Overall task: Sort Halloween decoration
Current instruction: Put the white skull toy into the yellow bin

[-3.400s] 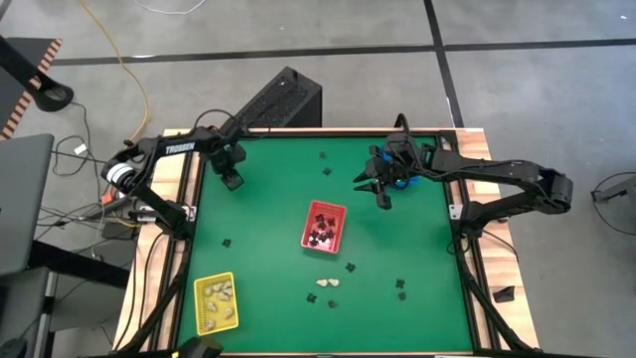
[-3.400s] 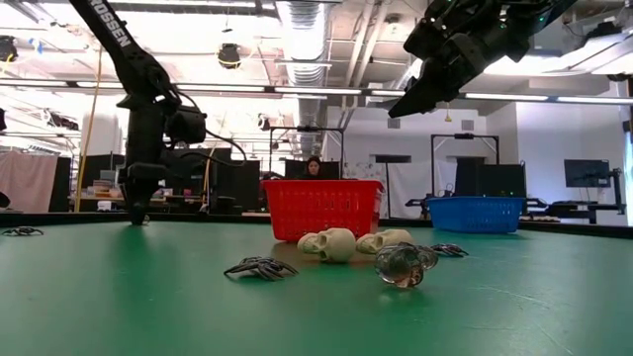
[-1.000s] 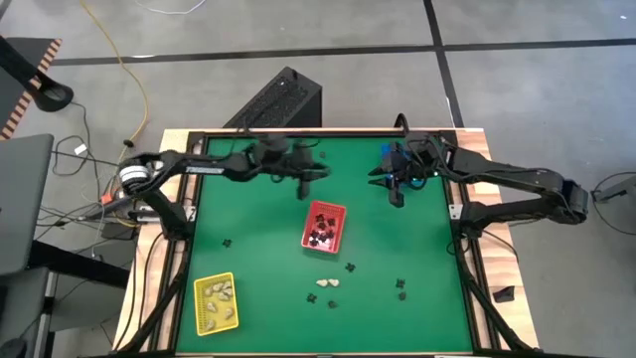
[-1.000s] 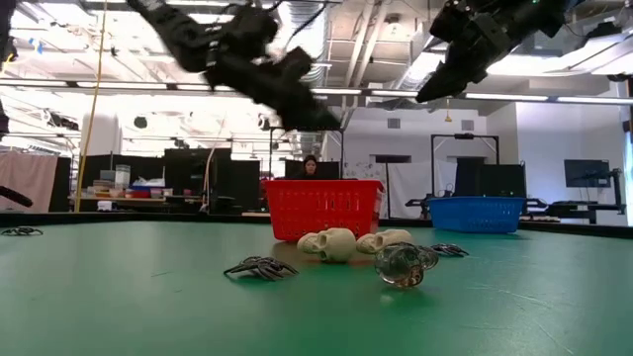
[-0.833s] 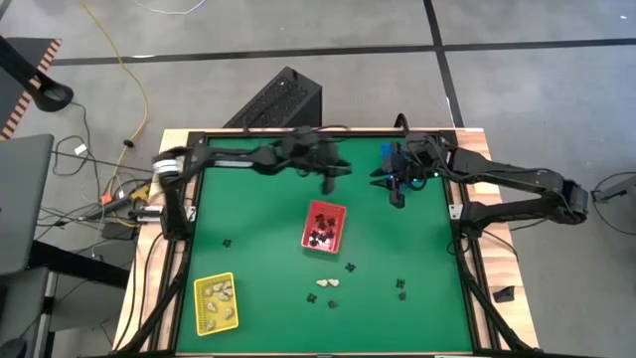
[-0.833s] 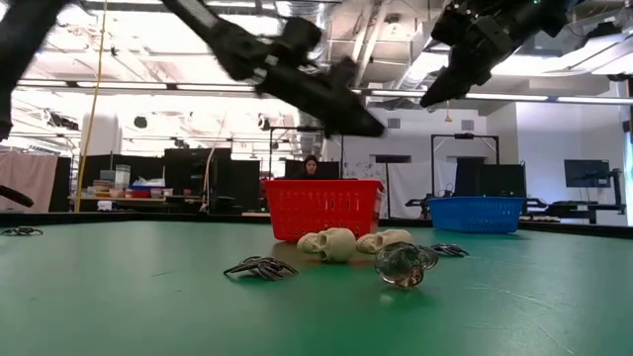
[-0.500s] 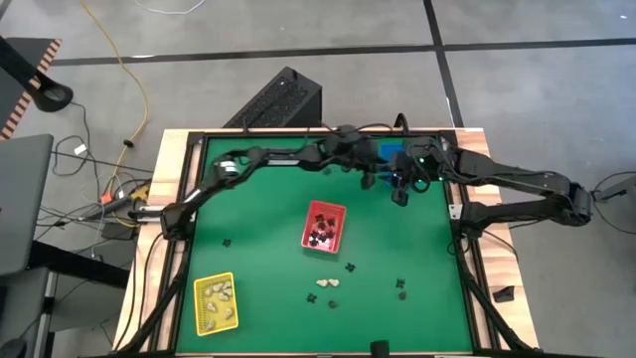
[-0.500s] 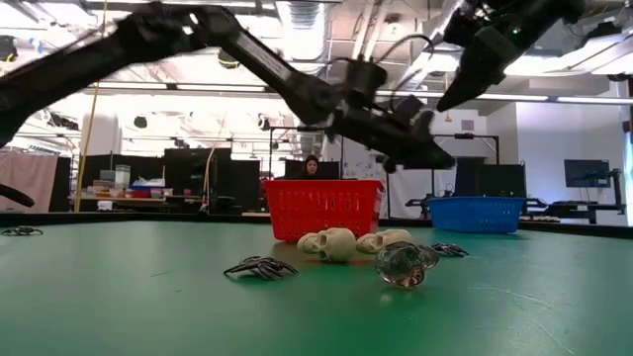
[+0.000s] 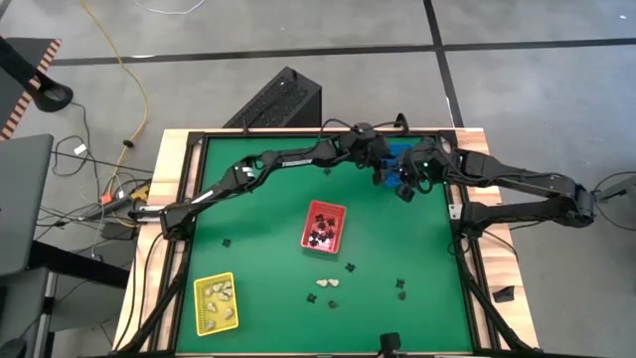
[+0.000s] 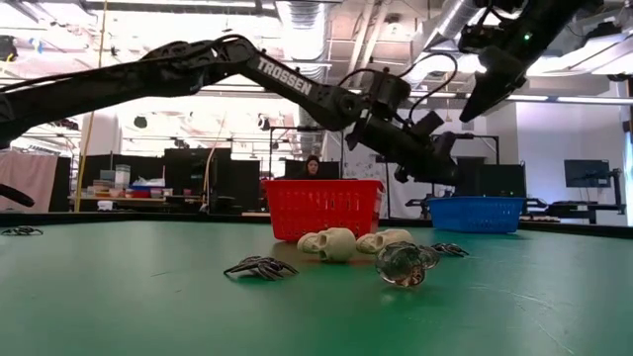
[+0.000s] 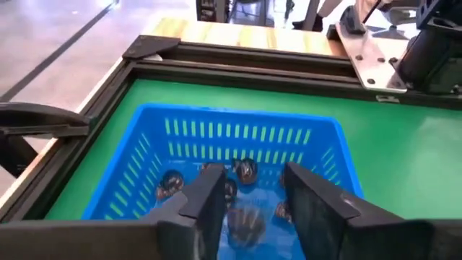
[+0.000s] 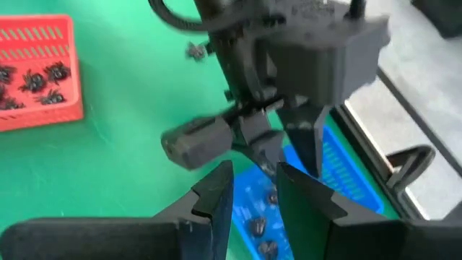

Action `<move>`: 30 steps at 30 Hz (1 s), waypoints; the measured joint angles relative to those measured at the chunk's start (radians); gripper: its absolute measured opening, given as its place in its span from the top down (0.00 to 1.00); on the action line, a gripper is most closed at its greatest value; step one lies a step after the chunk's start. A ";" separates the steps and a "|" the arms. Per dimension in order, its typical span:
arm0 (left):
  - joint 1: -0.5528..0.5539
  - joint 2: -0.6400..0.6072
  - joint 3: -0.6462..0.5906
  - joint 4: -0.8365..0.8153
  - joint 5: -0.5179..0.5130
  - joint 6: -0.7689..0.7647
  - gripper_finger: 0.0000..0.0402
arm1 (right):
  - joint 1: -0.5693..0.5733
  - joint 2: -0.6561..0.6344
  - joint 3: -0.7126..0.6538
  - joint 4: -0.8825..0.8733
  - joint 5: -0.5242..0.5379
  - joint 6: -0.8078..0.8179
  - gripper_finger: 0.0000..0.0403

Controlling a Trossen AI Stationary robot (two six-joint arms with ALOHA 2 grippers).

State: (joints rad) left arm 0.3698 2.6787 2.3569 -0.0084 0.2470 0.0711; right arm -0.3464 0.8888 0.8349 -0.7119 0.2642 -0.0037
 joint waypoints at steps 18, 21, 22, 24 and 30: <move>0.134 -0.480 -0.003 -0.981 -0.133 0.268 0.56 | 0.210 0.000 -0.015 -0.206 -0.065 0.368 0.66; 0.120 -0.557 -0.010 -1.106 -0.106 0.271 0.59 | 0.335 0.001 -0.041 -0.214 -0.169 0.458 0.66; 0.103 -0.584 -0.032 -1.122 -0.106 0.277 0.60 | 0.382 0.001 -0.046 -0.215 -0.195 0.493 0.66; 0.069 -0.644 -0.112 -1.135 -0.115 0.287 0.63 | 0.472 0.001 -0.059 -0.190 -0.215 0.549 0.66; -0.006 -0.942 -0.570 -0.984 -0.166 0.236 0.72 | 0.681 0.044 -0.079 0.063 -0.194 0.500 0.66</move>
State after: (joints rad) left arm 0.3635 1.7369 1.7866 -0.9926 0.0807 0.3067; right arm 0.3341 0.9332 0.7559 -0.6490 0.0701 0.4966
